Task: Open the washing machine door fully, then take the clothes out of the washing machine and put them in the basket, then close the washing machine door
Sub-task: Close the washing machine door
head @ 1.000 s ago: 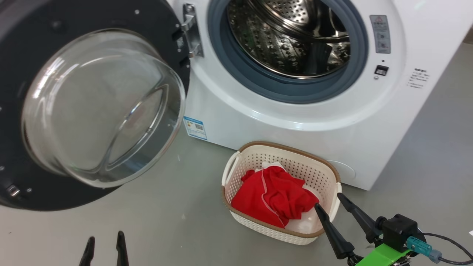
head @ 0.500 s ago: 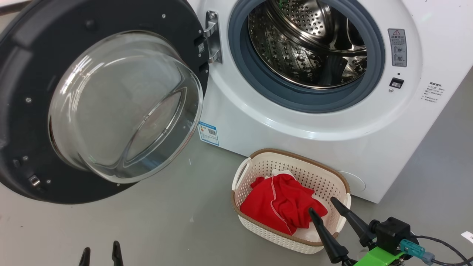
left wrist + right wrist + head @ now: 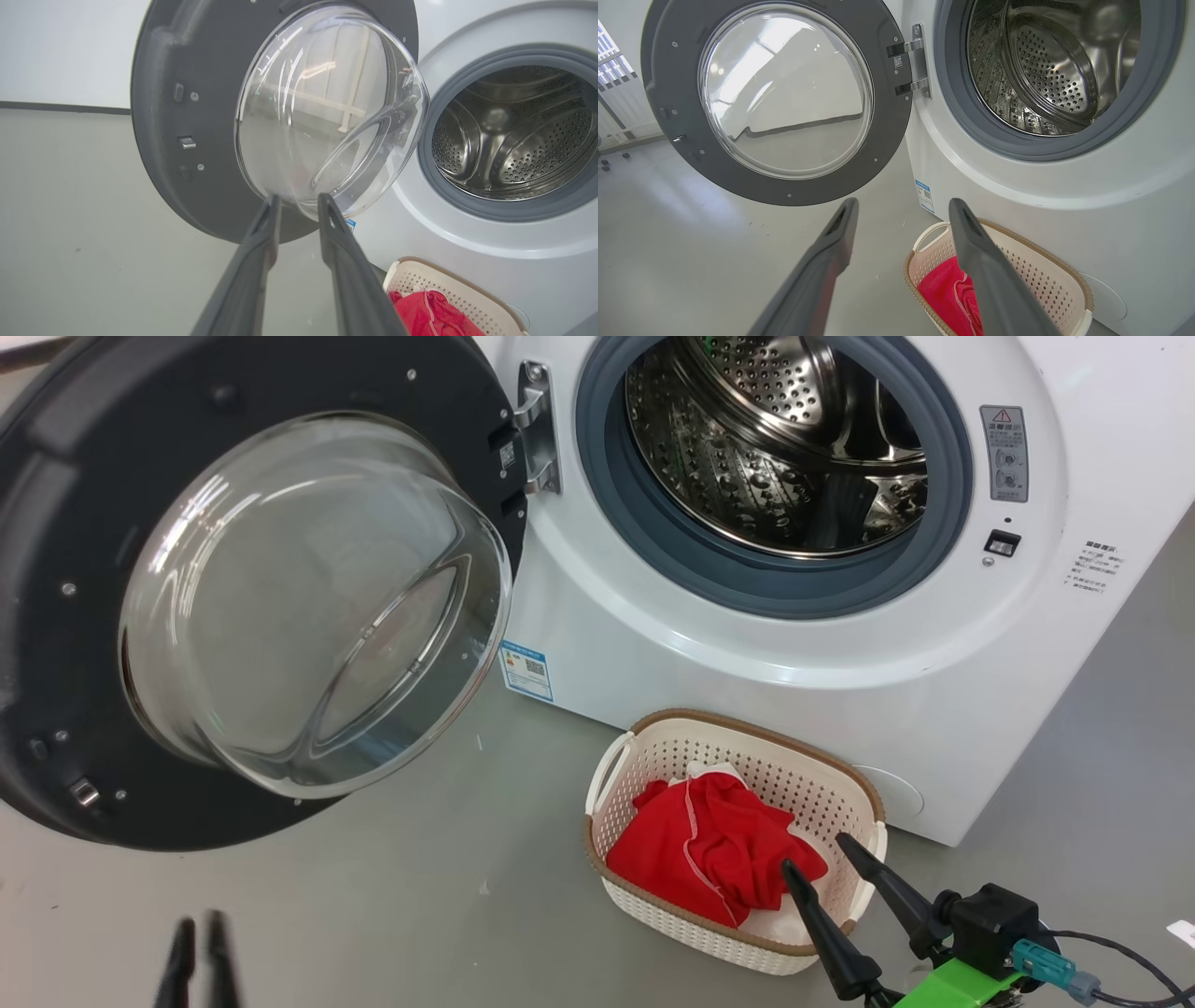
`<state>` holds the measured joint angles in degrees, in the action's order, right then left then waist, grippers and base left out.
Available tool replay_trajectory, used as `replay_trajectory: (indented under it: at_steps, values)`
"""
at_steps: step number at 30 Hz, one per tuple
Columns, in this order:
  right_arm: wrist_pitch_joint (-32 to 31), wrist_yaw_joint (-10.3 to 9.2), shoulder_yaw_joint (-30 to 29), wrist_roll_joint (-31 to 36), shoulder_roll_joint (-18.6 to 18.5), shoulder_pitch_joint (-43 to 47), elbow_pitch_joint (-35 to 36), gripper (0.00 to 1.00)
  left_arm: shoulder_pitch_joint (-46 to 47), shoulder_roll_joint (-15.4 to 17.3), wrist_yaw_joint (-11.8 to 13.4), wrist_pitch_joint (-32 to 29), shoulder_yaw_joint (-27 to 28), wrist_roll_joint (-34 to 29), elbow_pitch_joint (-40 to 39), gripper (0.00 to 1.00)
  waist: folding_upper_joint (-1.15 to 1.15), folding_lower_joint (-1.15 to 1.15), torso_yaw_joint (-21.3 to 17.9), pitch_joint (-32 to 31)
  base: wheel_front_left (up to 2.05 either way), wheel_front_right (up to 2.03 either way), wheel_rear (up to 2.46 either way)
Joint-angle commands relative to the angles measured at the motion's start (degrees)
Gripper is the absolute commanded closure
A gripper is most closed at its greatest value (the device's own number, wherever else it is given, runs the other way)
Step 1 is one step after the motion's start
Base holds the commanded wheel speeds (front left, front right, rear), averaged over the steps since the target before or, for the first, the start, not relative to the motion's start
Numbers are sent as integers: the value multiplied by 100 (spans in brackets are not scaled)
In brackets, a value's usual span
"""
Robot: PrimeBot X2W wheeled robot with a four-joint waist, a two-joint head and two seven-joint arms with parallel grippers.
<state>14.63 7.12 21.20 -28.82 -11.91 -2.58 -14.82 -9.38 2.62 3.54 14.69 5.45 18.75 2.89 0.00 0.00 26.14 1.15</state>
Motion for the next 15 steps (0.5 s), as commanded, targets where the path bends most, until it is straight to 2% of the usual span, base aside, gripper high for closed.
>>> replay_trajectory:
  at_steps: [1,6,7,10,13,15]
  values:
    - [37,36,71,-33,-37,-124,143,0,281,26,-31,31,337,22,-334,100,0,0,-1,13,0,0,0]
    - [37,36,24,-7,-38,-133,162,0,745,26,-357,31,989,-190,-1157,100,0,0,-45,85,0,0,0]
    - [37,36,24,-7,-38,-133,162,0,745,26,-357,31,989,-190,-1157,100,0,0,-45,85,0,0,0]
    - [37,36,-6,2,-37,-143,171,0,1239,54,-718,31,1473,-284,-1634,100,0,0,-76,132,0,0,0]
    - [37,36,-26,12,-38,-129,183,0,1769,219,-951,31,1868,-325,-1970,100,0,0,-109,174,0,0,0]
    - [37,36,-43,22,-39,-133,195,0,2110,452,-1035,31,2058,-308,-1959,100,0,0,-135,212,0,0,0]
